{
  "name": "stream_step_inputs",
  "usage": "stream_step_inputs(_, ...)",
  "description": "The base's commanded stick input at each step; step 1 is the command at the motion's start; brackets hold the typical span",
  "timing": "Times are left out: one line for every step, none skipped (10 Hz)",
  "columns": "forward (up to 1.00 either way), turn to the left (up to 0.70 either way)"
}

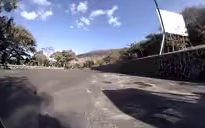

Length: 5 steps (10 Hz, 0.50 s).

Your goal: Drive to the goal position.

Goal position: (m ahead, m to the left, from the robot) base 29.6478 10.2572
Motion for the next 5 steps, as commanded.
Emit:
stream_step_inputs(0.5, 0.0)
stream_step_inputs(0.5, 0.0)
stream_step_inputs(0.5, 0.0)
stream_step_inputs(0.5, 0.0)
stream_step_inputs(0.5, 0.0)
